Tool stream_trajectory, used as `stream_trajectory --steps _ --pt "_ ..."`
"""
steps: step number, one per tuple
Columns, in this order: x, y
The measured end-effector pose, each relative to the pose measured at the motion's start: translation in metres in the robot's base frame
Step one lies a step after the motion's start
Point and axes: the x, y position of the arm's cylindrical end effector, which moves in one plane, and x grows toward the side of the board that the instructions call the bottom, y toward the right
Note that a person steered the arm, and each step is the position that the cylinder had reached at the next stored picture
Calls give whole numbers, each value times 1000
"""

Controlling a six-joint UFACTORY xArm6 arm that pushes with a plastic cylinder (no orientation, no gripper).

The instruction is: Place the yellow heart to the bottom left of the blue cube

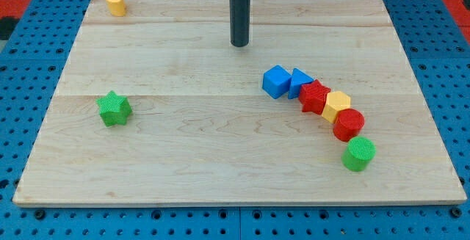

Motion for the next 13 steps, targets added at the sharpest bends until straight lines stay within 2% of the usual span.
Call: stream_trajectory --steps 2,3,4,6,8,9,11,12,13 --pt "-34 -105" --pt "-93 -133" --pt "-119 -142" --pt "-121 -189" --pt "-121 -304" --pt "-114 -291" --pt "-70 -223" --pt "-42 -157" --pt "-32 -191"
